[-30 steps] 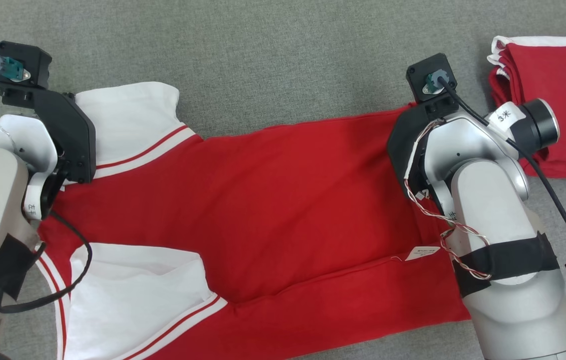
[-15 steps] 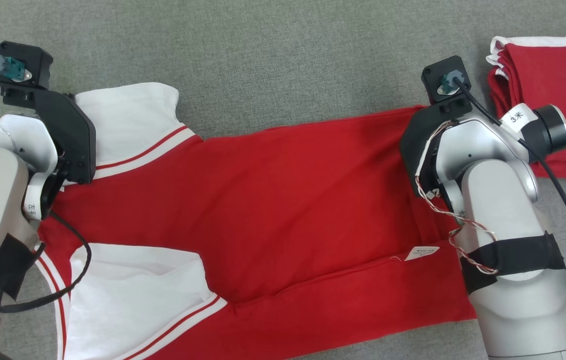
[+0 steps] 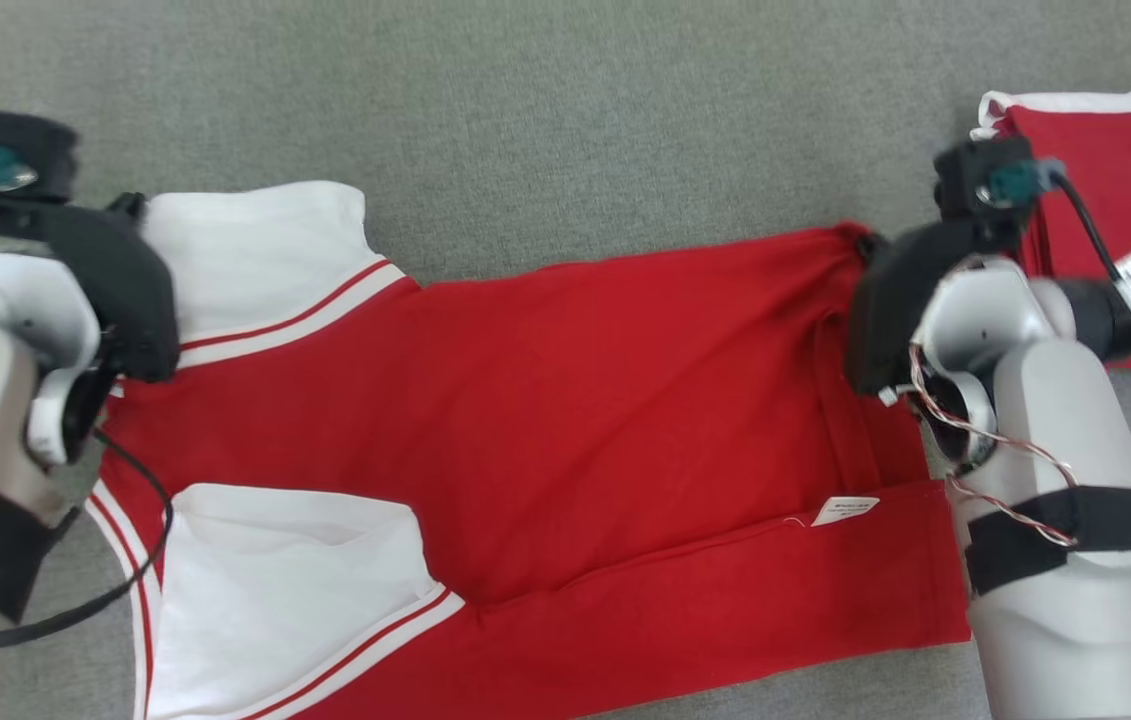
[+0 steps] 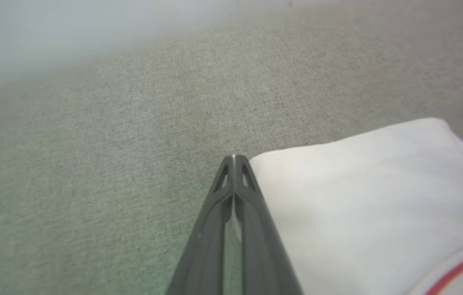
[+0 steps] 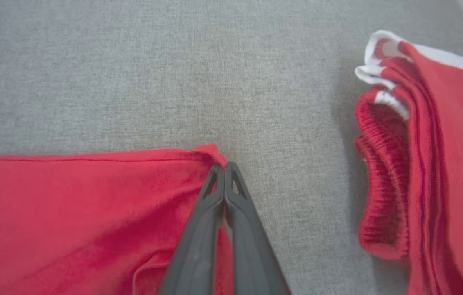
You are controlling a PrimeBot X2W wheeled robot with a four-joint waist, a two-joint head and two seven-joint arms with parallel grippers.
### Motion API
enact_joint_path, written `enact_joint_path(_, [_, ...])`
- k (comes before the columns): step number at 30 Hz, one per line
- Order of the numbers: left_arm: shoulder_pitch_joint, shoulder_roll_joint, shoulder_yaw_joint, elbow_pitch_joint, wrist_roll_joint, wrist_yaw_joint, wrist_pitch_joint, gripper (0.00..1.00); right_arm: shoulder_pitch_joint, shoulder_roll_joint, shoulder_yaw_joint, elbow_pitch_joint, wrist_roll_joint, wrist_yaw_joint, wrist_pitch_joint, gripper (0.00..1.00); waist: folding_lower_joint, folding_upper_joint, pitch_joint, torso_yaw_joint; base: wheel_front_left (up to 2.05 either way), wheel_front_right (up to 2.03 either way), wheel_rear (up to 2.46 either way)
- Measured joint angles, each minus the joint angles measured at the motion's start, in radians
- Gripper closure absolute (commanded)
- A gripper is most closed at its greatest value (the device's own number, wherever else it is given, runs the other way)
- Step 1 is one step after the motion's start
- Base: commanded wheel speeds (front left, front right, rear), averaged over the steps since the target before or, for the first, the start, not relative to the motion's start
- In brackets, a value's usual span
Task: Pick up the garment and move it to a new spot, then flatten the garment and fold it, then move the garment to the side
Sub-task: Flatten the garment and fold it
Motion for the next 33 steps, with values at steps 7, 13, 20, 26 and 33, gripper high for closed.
enact_joint_path(7, [0.114, 0.027, 0.099, -0.081, -0.111, -0.045, -0.15, 1.0, 0.038, 0.0, -0.072, 0.046, 0.109, 0.0, -0.081, 1.0, -0.0001, 0.0, -0.047, 0.007, 0.0, 0.0, 0.0])
enact_joint_path(13, [0.289, 0.028, 0.144, -0.23, -0.208, -0.093, -0.263, 1.0, 0.103, 0.001, -0.051, 0.051, 0.225, 0.0, -0.121, 1.0, -0.0001, -0.0001, -0.107, 0.028, 0.0, 0.0, 0.0])
enact_joint_path(20, [0.515, 0.041, 0.162, -0.396, -0.268, -0.083, -0.308, 1.0, 0.235, 0.001, -0.065, -0.042, 0.263, 0.0, -0.06, 1.0, -0.0001, -0.0001, -0.174, 0.058, 0.0, 0.0, 0.0])
enact_joint_path(26, [0.698, 0.033, 0.154, -0.521, -0.28, -0.07, -0.373, 1.0, 0.325, 0.0, -0.109, -0.124, 0.272, 0.0, -0.024, 1.0, -0.0002, -0.0001, -0.226, 0.089, 0.0, 0.0, 0.0])
enact_joint_path(33, [0.819, -0.01, 0.135, -0.539, -0.281, -0.042, -0.429, 1.0, 0.414, 0.0, -0.169, -0.164, 0.28, 0.0, 0.012, 1.0, -0.0003, -0.0001, -0.285, 0.125, 0.0, 0.0, 0.0])
